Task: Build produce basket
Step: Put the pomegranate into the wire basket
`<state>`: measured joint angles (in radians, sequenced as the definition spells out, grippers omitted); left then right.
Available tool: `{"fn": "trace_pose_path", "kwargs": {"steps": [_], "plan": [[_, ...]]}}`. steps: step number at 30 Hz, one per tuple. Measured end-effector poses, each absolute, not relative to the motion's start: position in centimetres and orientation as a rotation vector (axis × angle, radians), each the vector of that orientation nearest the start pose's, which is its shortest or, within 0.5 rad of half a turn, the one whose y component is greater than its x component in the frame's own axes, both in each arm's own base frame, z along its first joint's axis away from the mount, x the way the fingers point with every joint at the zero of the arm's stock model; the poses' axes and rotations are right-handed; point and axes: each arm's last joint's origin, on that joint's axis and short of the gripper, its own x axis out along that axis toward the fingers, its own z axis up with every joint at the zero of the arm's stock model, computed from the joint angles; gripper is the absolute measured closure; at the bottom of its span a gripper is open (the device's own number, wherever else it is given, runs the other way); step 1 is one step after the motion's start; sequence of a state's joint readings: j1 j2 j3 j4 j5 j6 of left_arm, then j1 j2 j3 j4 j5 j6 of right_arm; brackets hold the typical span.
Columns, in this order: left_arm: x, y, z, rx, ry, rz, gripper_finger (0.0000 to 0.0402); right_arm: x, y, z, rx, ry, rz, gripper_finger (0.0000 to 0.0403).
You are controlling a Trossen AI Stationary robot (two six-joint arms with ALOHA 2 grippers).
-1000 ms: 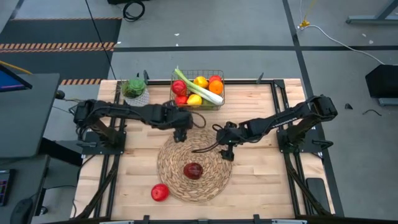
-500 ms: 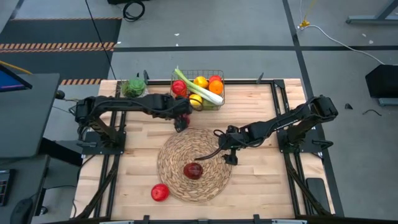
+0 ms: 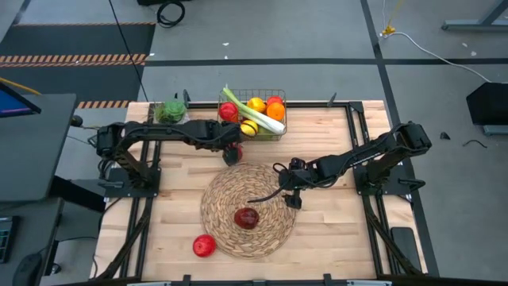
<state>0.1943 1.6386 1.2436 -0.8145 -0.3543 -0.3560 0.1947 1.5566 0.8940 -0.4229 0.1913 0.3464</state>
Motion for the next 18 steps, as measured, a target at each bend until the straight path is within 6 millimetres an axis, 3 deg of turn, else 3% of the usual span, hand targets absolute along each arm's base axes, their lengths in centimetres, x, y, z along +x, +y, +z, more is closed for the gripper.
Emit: {"fn": "trace_pose_path", "kwargs": {"steps": [10, 18], "plan": [[31.5, 7.7, 23.7, -0.21, 1.101, 0.695, 0.0063, 28.7, 5.1, 17.9, 0.105, 1.04, -0.179, 0.0006], [30.8, 7.5, 21.0, -0.263, 1.116, 0.654, 0.0063, 28.9, 5.2, 18.0, 0.105, 1.022, -0.174, 0.0006]]}}
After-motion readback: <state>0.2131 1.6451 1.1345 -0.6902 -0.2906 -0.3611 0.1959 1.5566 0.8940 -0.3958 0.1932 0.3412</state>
